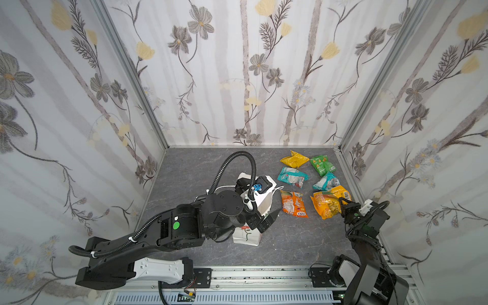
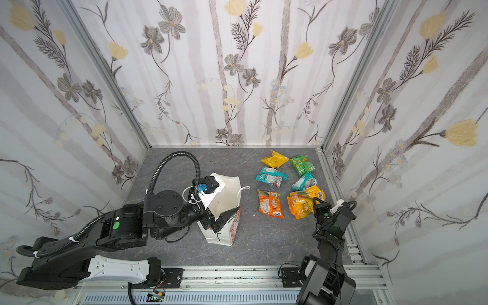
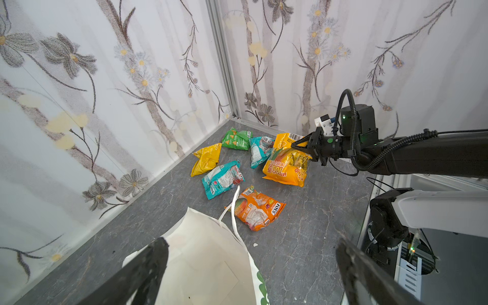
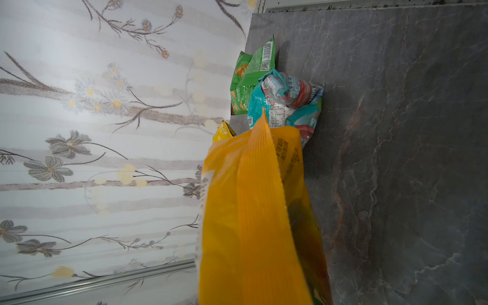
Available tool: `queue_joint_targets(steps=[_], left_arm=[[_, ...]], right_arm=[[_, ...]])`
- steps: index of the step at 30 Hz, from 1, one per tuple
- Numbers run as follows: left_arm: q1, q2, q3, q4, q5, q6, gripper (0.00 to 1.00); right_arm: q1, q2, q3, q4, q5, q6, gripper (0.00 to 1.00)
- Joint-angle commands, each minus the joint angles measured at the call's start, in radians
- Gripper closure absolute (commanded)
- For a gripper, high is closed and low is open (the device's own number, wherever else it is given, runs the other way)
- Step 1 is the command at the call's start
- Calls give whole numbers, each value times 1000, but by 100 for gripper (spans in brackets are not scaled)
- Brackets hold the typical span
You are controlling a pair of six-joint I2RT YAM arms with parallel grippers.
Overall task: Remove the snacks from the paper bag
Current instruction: 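Lower the yellow packet beside the orange packet and open the right gripper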
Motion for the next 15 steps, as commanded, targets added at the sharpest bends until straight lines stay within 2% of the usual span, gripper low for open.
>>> queue_joint_targets(steps=[1, 5, 9, 13, 15], left_arm=[[2, 0, 3, 27, -7, -20, 0], [3, 6, 8, 25, -11, -20, 0], [6, 18, 20, 21, -9, -20, 0], [10, 31, 28, 14, -10, -20, 0], [11, 33, 30, 14, -7, -21, 0]], right_arm=[[5, 63, -2, 193, 2, -7, 89], [26, 164, -7, 262, -12, -8, 89], [51, 242, -8, 310, -15, -13, 83], [81, 305, -10, 318, -10, -36, 74], [85, 314, -18, 309, 9, -49, 66]])
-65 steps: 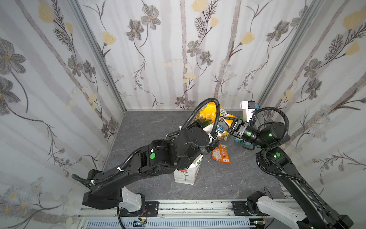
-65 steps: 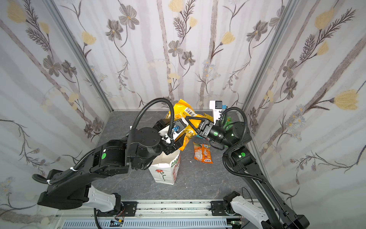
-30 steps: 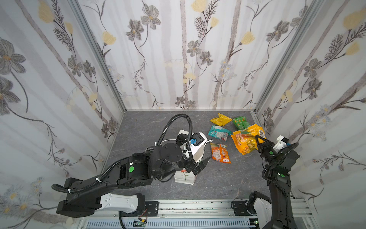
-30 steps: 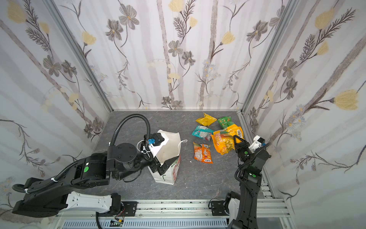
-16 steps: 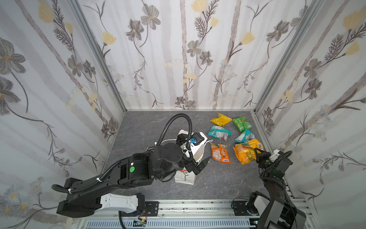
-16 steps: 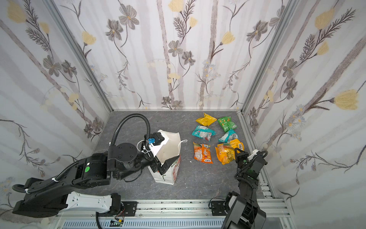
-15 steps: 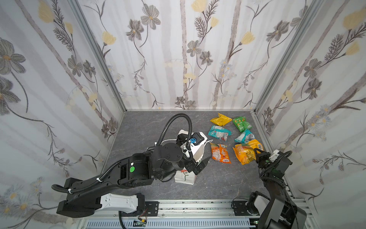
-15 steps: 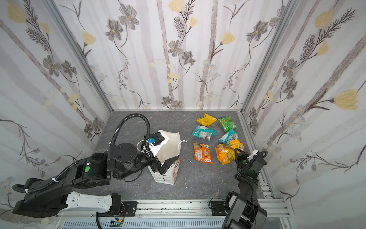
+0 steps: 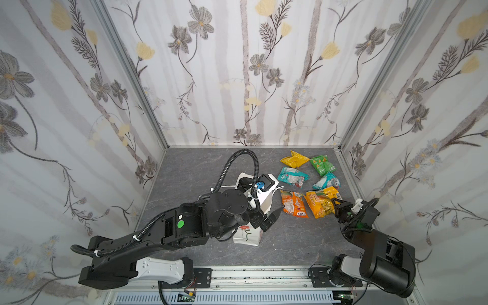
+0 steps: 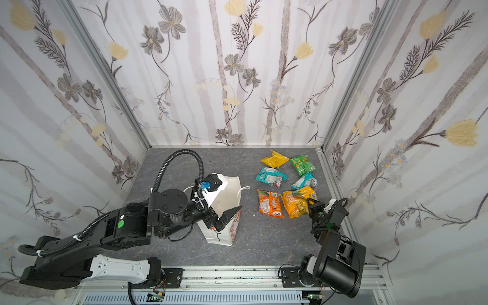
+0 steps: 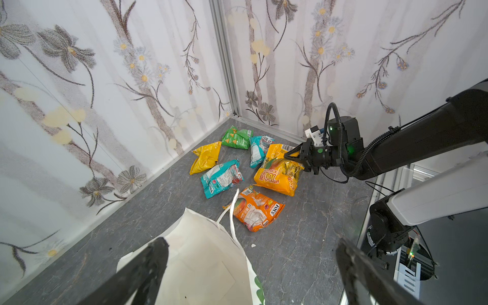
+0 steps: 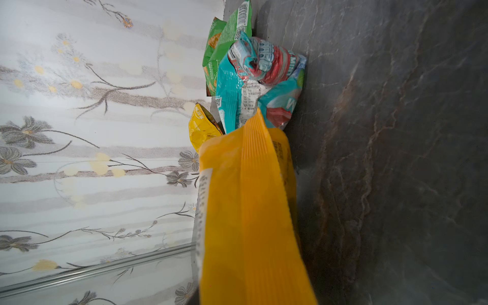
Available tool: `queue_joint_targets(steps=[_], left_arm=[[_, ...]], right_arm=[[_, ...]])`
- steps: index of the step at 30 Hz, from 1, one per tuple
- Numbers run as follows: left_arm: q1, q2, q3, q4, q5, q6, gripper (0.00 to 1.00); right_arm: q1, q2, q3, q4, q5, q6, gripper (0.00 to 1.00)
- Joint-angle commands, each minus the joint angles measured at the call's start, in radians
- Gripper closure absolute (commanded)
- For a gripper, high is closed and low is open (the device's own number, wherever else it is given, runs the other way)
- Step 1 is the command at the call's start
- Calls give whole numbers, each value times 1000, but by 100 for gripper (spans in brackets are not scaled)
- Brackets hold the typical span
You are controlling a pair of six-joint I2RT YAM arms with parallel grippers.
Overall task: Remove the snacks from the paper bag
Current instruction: 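Lower the yellow packet beside the orange packet and open the right gripper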
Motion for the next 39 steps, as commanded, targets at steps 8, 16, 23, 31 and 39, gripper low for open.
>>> queue_joint_targets(steps=[8, 16, 23, 31, 39], left_arm=[[7, 2, 20, 18, -9, -7, 0], [9, 8, 24, 15, -8, -13, 0], [9, 3, 21, 23, -6, -15, 0], [9, -5, 14, 38, -55, -23, 0], [31, -68, -21, 66, -212, -67, 0]], right_arm=[[8, -23, 14, -107, 106, -167, 49], [7, -44, 47, -243, 189, -270, 26], [11, -4, 130, -396, 224, -380, 1], [18, -65, 138, -490, 356, -378, 1], [19, -234, 157, -589, 479, -366, 1]])
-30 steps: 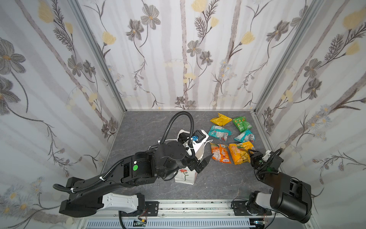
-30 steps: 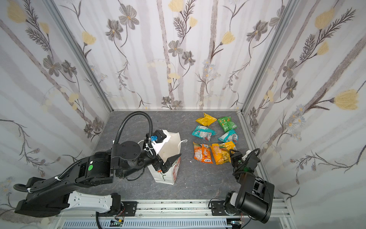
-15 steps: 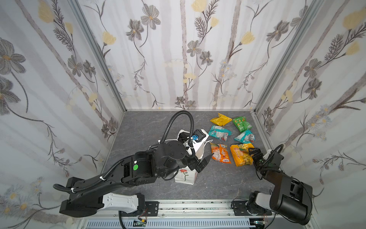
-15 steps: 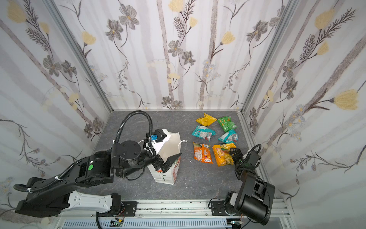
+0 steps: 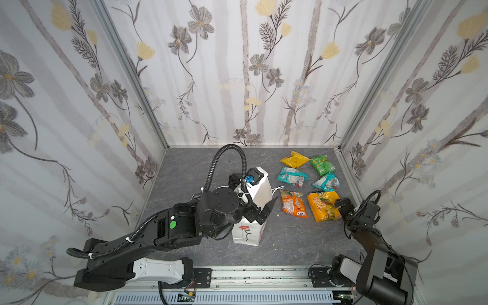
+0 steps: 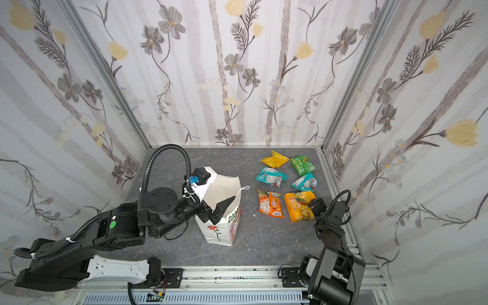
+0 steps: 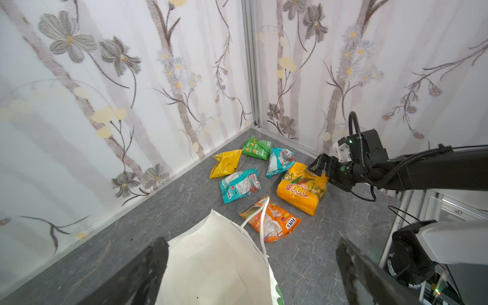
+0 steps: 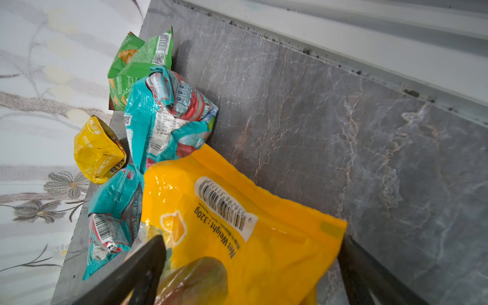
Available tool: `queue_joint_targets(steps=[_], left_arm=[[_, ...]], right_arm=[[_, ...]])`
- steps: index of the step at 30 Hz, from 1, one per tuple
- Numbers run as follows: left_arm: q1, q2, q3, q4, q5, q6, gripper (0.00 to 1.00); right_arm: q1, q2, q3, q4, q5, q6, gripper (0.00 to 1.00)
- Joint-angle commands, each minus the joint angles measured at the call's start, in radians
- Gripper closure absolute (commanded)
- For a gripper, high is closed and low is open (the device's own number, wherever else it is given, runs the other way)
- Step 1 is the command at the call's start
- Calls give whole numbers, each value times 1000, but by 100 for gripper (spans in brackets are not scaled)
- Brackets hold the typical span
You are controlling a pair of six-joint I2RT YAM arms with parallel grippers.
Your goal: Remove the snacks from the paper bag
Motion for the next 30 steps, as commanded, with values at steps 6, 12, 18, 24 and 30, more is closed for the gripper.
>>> queue_joint_targets(steps=[6, 12, 18, 24, 30], left_arm=[[52, -56, -18, 33, -140, -77, 0], [111, -129, -87, 80, -204, -67, 0], [277, -187, -153, 71, -139, -101, 0], [519, -200, -204, 10, -42, -157, 0], [779, -207, -303, 13, 69, -202, 0]], right_arm=[[29, -217, 91, -124, 58, -12, 1], [179, -378, 231, -191, 137, -58, 1], [418, -388, 298, -91, 241, -216, 1], [573, -280, 266, 77, 426, -411, 1], [608, -165, 98, 405, 501, -594, 1]])
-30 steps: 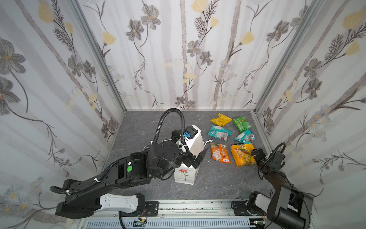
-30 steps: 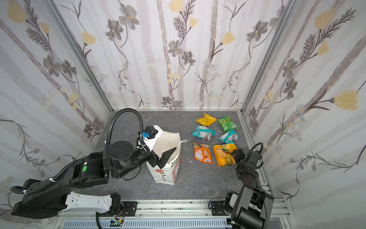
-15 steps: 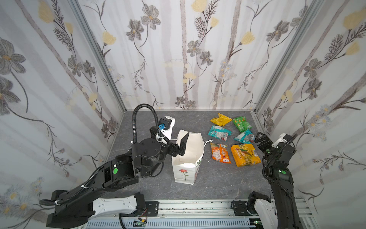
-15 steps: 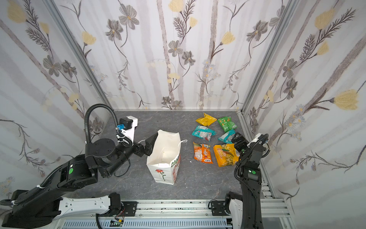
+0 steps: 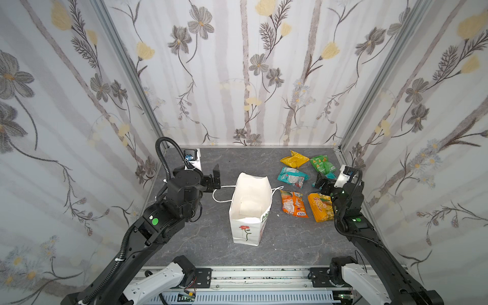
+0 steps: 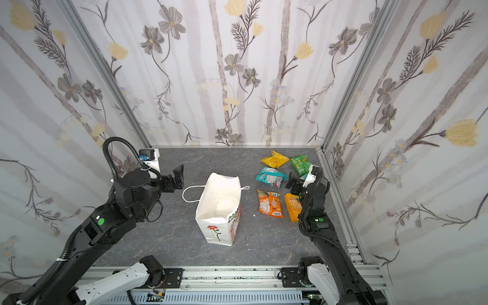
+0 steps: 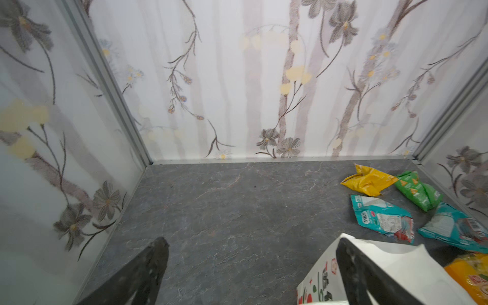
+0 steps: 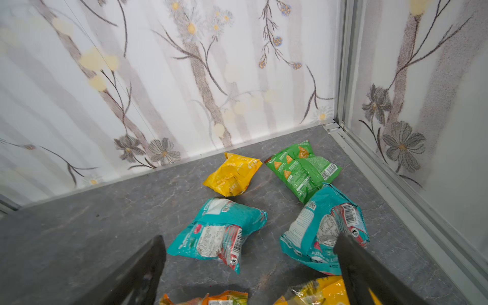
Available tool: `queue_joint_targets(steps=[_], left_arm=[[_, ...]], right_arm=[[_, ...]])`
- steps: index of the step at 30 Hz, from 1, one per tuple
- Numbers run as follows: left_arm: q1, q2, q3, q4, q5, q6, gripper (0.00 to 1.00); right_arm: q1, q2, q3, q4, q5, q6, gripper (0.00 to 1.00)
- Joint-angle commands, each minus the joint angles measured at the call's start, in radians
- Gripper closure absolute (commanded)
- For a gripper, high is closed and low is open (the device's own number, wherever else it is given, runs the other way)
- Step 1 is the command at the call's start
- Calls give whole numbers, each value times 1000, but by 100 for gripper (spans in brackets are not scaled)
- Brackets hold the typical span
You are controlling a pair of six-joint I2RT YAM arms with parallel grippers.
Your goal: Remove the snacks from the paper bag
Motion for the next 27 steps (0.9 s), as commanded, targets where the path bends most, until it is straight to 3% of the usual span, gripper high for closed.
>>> queue_joint_targets(steps=[1, 4, 9, 10, 11, 14, 16, 18, 20, 22, 24, 27], left_arm=[[116, -9, -58, 13, 110, -57, 0], [212, -23, -151, 60, 148, -104, 0], [324, -67, -349, 190, 108, -164, 0], [344, -80, -390, 220, 102, -170, 0], [358, -93, -431, 255, 89, -171, 0], [381, -122, -546, 373, 31, -122, 0], [381, -125, -615, 447, -18, -75, 0], [385, -121, -684, 515, -71, -31, 0], [389, -119, -752, 599, -82, 17, 0], [393, -115, -821, 701, -75, 69, 0], [406, -99, -880, 797, -67, 120, 0], [460, -39, -929, 918, -7, 155, 0]], right_arm=[[8, 55, -78, 285, 86, -159, 1], [9, 146, -132, 407, 102, -196, 1], [9, 332, -169, 638, 95, -225, 1], [10, 344, -141, 602, 84, -238, 0], [11, 356, -127, 600, 81, -270, 1], [-16, 421, -205, 847, 115, -263, 0], [-66, 393, -229, 815, 14, -222, 0], [-92, 466, -322, 1101, -23, -209, 0], [-98, 409, -299, 958, -86, -225, 0], [-98, 454, -304, 1048, -127, -238, 0], [-100, 427, -282, 958, -79, -215, 0], [-102, 443, -308, 1034, -24, -196, 0]])
